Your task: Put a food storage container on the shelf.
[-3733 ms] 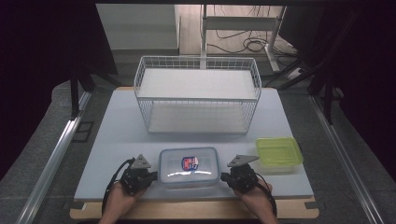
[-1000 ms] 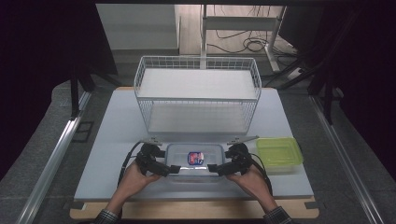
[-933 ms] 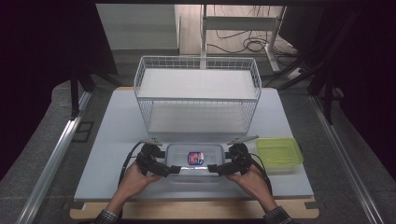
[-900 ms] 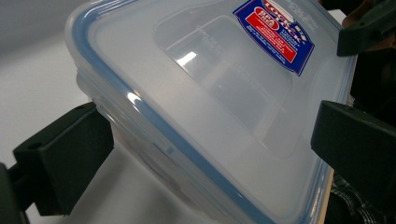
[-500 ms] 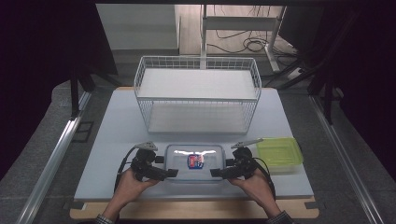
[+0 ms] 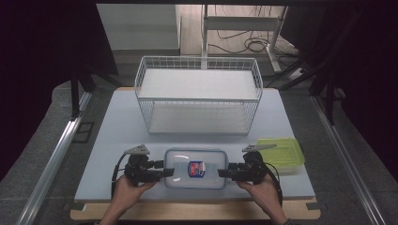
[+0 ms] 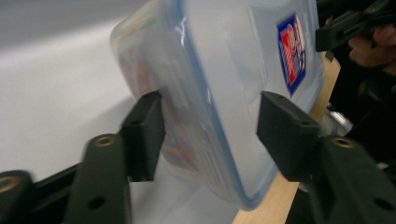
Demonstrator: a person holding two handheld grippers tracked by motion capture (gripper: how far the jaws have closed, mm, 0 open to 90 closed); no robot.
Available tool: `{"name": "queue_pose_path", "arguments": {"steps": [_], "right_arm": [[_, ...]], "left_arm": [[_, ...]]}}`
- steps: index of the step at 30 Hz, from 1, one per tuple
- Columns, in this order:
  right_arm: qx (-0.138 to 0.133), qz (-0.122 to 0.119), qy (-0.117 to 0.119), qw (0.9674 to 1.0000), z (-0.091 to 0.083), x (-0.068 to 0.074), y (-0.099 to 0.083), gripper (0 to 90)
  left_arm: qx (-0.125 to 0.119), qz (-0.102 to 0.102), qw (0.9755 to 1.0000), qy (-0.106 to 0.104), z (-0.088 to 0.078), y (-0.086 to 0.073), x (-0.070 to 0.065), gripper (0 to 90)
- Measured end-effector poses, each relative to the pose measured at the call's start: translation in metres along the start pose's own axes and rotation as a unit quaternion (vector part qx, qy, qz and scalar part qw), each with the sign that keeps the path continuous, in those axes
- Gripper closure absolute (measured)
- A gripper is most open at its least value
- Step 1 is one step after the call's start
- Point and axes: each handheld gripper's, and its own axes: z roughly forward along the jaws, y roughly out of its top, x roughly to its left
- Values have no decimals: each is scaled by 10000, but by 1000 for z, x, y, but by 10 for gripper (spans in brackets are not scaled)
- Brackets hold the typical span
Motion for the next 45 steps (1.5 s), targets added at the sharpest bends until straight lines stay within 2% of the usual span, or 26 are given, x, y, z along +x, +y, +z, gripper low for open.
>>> {"name": "queue_pose_path", "arguments": {"steps": [3, 5, 9, 13, 19, 20, 22, 23, 26, 37, 45], "right_arm": [[-43, -50, -68, 10000, 0, 2, 0, 480], [-163, -53, -97, 9998, 0, 2, -1, 481], [-374, -88, -137, 9992, -1, 4, -1, 498], [-432, -126, -168, 9988, -1, 4, -2, 499], [-474, -153, -182, 9986, -1, 5, -2, 499], [-528, -121, -140, 9984, -2, 3, -1, 498], [-590, -84, -60, 9982, -4, 2, 0, 498], [-597, -121, -86, 9981, -4, 3, 1, 498], [-628, -230, -174, 9976, -6, 7, 5, 498], [-749, -302, -137, 9966, -12, 10, 20, 498], [-816, -358, -132, 9959, -17, 11, 38, 498]], "left_arm": [[-51, -68, 10000, 35, 0, -1, -1, 476], [-123, -129, 9998, 57, 0, -1, 0, 483], [-185, -157, 9997, 62, -1, -2, 2, 498], [-212, -185, 9996, 51, -1, -2, 2, 501], [-274, -224, 9994, -39, -3, -1, 5, 516], [-397, -286, 9987, -163, -7, 1, 7, 532], [-403, -266, 9987, -178, -9, 4, 7, 541], [-361, -220, 9990, -130, -9, 5, 5, 539], [-406, -212, 9988, -181, -9, 6, 7, 536], [-511, -127, 9985, -139, -18, 21, 5, 537], [-582, -51, 9982, -93, -26, 40, 5, 537]]}}
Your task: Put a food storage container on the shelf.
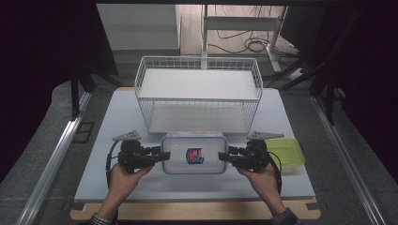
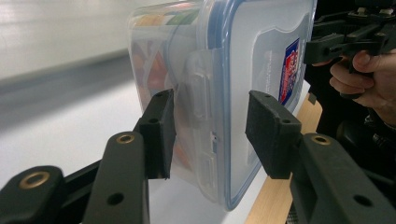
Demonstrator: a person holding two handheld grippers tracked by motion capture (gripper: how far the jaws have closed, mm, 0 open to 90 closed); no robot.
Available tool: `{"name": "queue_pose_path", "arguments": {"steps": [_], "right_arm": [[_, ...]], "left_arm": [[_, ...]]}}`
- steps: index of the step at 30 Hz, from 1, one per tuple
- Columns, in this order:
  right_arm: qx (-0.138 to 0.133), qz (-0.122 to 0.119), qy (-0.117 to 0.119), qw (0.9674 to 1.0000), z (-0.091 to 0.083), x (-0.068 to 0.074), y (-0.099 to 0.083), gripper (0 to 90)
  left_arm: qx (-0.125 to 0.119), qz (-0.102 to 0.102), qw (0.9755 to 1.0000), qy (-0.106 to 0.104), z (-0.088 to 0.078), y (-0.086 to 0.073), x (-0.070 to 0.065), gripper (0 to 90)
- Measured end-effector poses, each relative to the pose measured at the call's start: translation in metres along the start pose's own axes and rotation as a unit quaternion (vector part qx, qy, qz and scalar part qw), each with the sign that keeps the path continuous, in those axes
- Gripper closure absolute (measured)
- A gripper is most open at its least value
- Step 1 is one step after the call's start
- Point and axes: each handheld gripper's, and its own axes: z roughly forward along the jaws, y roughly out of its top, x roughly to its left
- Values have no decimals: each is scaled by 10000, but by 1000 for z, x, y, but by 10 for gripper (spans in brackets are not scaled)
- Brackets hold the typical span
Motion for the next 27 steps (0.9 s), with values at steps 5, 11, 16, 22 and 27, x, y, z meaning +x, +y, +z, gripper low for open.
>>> {"name": "queue_pose_path", "arguments": {"steps": [5, 11, 16, 22, 27], "right_arm": [[-42, -35, -7, 10000, -2, 0, 11, 498], [-147, -100, 17, 9998, -6, 1, 29, 498], [-176, -123, 24, 9998, -8, 3, 39, 498], [-248, -163, 17, 9996, -10, 4, 56, 498], [-264, -193, 4, 9995, -10, 5, 67, 498]], "left_arm": [[-38, 60, 10000, 35, -3, 12, -1, 536], [-99, 156, 9998, 87, -10, 30, -5, 536], [-180, 195, 9996, 119, -14, 40, -6, 535], [-222, 197, 9995, 137, -18, 54, -5, 534], [-276, 192, 9993, 155, -23, 65, -4, 533]]}}
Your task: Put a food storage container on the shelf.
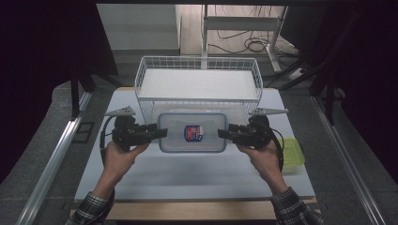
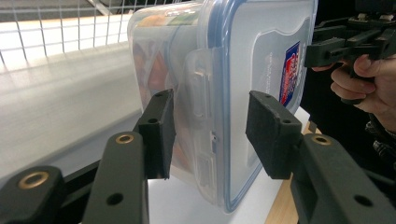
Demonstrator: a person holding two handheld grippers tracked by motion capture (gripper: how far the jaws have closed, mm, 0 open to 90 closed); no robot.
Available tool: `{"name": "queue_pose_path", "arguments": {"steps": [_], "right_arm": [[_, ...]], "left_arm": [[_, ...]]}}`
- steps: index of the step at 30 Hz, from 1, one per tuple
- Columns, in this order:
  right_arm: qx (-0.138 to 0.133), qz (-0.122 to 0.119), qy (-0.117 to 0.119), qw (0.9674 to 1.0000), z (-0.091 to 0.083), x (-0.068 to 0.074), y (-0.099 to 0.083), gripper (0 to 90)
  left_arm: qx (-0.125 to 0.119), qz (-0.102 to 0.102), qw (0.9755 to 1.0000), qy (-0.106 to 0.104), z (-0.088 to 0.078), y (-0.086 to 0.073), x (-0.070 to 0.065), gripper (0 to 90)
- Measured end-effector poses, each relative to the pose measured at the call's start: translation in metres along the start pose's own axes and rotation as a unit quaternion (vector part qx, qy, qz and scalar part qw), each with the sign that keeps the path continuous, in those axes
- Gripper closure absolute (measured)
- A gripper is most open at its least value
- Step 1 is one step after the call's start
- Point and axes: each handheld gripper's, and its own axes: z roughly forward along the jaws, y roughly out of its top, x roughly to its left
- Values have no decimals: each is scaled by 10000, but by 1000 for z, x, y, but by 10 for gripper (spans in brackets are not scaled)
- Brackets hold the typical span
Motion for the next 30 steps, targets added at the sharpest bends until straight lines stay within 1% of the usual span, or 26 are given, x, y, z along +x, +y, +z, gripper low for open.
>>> {"name": "queue_pose_path", "arguments": {"steps": [2, 3, 4, 5, 7, 8, 11, 12, 13, 14, 17, 18, 19, 20, 22, 23, 24, 25, 26, 27, 30], "right_arm": [[-32, -9, 7, 10000, 0, 0, 8, 497], [-39, -13, 6, 10000, 0, 0, 11, 497], [-54, -17, 11, 10000, 0, 0, 13, 497], [-54, -17, 11, 10000, 0, 0, 13, 497], [-89, -18, 5, 10000, -1, 0, 21, 497], [-89, -18, 5, 10000, -1, 0, 21, 497], [-128, 1, -8, 9999, -2, -1, 29, 497], [-131, -8, -9, 9999, -2, -2, 31, 497], [-151, -3, -18, 9999, -2, -2, 34, 497], [-151, -3, -18, 9999, -2, -2, 34, 497], [-177, -7, -18, 9998, -2, -4, 41, 497], [-198, -3, -17, 9998, -2, -4, 46, 497], [-198, -3, -17, 9998, -2, -4, 46, 497], [-223, -9, -12, 9998, -3, -5, 52, 497], [-238, -13, -12, 9997, -3, -5, 54, 497], [-258, -8, -6, 9997, -3, -6, 59, 497], [-258, -8, -6, 9997, -3, -6, 59, 497], [-279, -1, -6, 9996, -2, -8, 63, 497], [-282, 2, -6, 9996, -2, -8, 64, 498], [-282, 2, -6, 9996, -2, -8, 64, 498], [-329, 23, -13, 9995, -2, -11, 73, 497]], "left_arm": [[-35, 20, 10000, 10, -2, 7, 0, 533], [-35, 20, 10000, 10, -2, 7, 0, 533], [-51, 11, 10000, 22, -3, 11, 0, 533], [-51, 11, 10000, 22, -3, 11, 0, 533], [-56, 19, 10000, 18, -4, 16, 1, 533], [-71, 16, 10000, 14, -4, 18, 1, 533], [-93, 33, 10000, 9, -4, 26, 3, 533], [-93, 33, 10000, 9, -4, 26, 3, 534], [-99, 42, 9999, 5, -4, 31, 4, 534], [-99, 42, 9999, 5, -4, 31, 4, 533], [-100, 53, 9999, 18, -5, 40, 5, 534], [-105, 80, 9999, 23, -6, 46, 6, 534], [-105, 80, 9999, 23, -6, 46, 6, 534], [-112, 96, 9999, 14, -6, 51, 7, 534], [-114, 101, 9999, 18, -7, 53, 7, 534], [-111, 108, 9999, 25, -7, 59, 8, 534], [-111, 108, 9999, 25, -7, 59, 8, 534], [-108, 117, 9999, 27, -7, 64, 9, 533], [-108, 117, 9999, 27, -7, 64, 9, 533], [-113, 117, 9999, 27, -6, 67, 10, 533], [-121, 117, 9999, 28, -6, 75, 12, 534]]}}
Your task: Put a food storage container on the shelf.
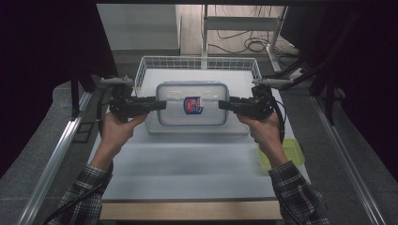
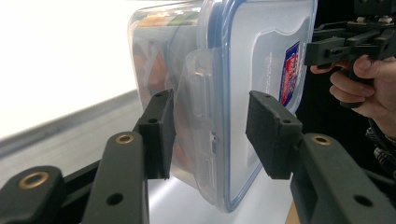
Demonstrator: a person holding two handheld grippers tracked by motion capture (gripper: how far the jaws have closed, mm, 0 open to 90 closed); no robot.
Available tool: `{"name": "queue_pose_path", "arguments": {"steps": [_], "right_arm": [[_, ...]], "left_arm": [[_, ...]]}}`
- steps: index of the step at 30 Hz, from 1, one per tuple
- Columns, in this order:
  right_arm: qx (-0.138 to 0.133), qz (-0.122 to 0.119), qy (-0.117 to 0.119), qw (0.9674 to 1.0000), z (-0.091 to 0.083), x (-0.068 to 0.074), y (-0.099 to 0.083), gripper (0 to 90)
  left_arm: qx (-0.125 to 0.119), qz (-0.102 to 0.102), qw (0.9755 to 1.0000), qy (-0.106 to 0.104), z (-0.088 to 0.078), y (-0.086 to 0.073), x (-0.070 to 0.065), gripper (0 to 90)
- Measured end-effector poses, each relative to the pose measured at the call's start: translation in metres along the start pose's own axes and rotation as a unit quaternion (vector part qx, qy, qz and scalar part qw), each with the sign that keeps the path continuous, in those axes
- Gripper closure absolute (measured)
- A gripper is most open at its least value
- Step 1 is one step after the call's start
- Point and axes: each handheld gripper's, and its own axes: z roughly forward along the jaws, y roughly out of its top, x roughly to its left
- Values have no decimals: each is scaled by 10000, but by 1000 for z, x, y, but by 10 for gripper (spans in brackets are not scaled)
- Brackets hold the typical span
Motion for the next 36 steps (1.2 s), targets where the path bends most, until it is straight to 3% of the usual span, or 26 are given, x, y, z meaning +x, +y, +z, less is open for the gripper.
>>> {"name": "queue_pose_path", "arguments": {"steps": [17, 21, 36], "right_arm": [[-190, 90, -46, 9998, 9, -17, 46, 493], [-231, 126, -87, 9996, 11, -22, 53, 491], [-199, 385, -206, 9988, 26, -43, 58, 477]], "left_arm": [[-94, 31, 9999, 51, 6, 44, 17, 533], [-100, -60, 9999, 24, 12, 52, 24, 532], [-112, -253, 9996, 59, 28, 58, 41, 524]]}}
